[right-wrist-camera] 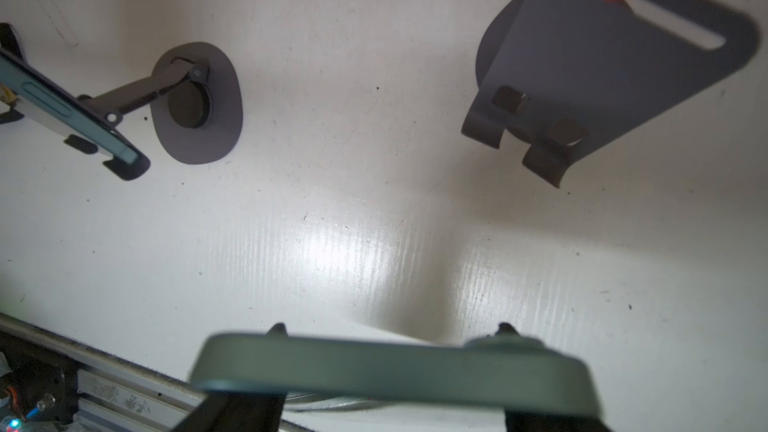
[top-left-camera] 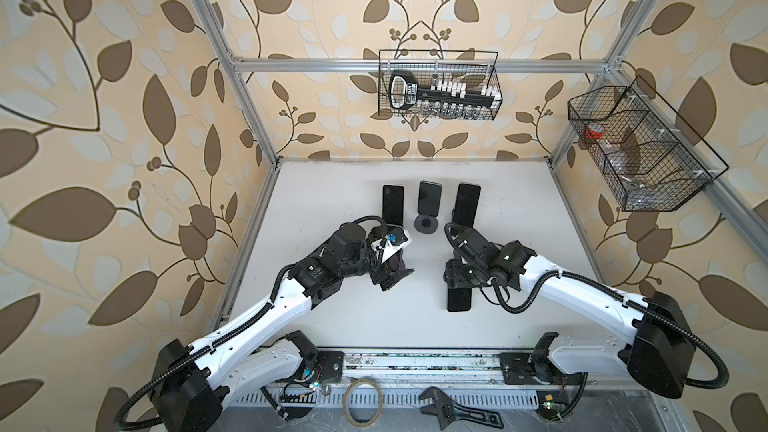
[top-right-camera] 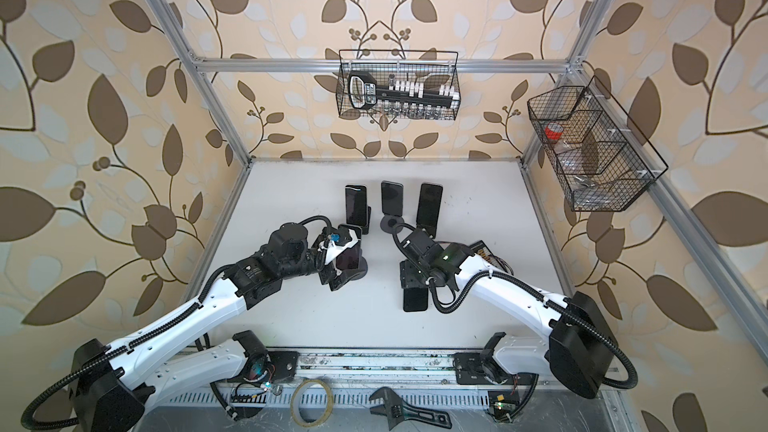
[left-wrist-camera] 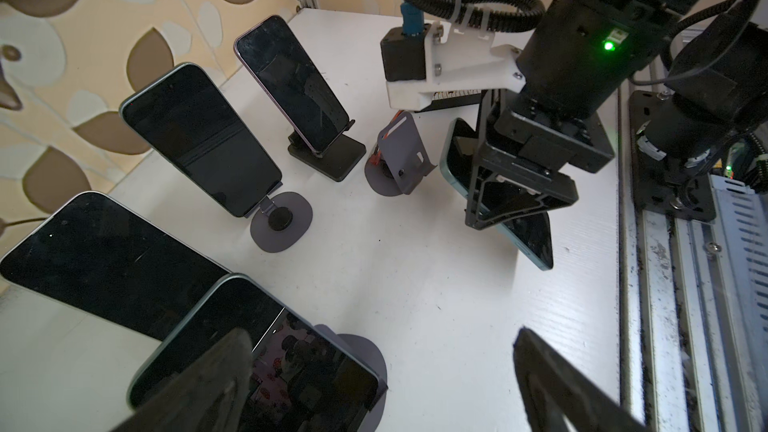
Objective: Remove the phone from the phone stand
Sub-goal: 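Lower the held grey-green phone flat onto the table with the right gripper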
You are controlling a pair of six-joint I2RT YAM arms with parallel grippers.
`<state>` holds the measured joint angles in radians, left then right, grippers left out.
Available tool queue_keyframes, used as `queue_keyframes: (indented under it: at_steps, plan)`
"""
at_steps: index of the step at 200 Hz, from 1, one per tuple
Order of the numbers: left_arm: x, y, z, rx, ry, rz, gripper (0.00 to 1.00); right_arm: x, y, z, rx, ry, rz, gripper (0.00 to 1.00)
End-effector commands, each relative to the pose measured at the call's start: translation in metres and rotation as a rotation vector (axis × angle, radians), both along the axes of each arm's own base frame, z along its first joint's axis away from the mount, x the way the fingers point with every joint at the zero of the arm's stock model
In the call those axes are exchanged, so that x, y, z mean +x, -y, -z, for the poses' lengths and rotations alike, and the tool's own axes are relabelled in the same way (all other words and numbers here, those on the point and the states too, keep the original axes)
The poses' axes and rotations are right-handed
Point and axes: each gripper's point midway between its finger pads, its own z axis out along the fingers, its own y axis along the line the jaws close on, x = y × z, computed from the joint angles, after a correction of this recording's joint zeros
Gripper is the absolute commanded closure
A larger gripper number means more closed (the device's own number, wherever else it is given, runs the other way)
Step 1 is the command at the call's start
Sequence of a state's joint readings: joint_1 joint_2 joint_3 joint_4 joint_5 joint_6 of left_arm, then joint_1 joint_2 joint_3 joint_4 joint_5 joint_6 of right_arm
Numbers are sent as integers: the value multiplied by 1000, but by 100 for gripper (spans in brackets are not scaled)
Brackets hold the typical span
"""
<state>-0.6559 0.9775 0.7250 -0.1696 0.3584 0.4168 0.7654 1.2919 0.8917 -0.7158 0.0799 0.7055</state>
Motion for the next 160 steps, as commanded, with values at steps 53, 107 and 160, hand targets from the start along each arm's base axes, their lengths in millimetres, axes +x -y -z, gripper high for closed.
queue_keyframes:
  at_steps: [53,107,160]
  plan:
    - [-2,4,-10,-3,29,19,2,-18,5,21,-23,-97,15,41]
    - [-5,5,-11,-7,32,26,2,-29,4,32,-35,-171,21,41]
    - [-6,5,-14,-12,39,28,2,-33,5,37,-61,-195,21,41]
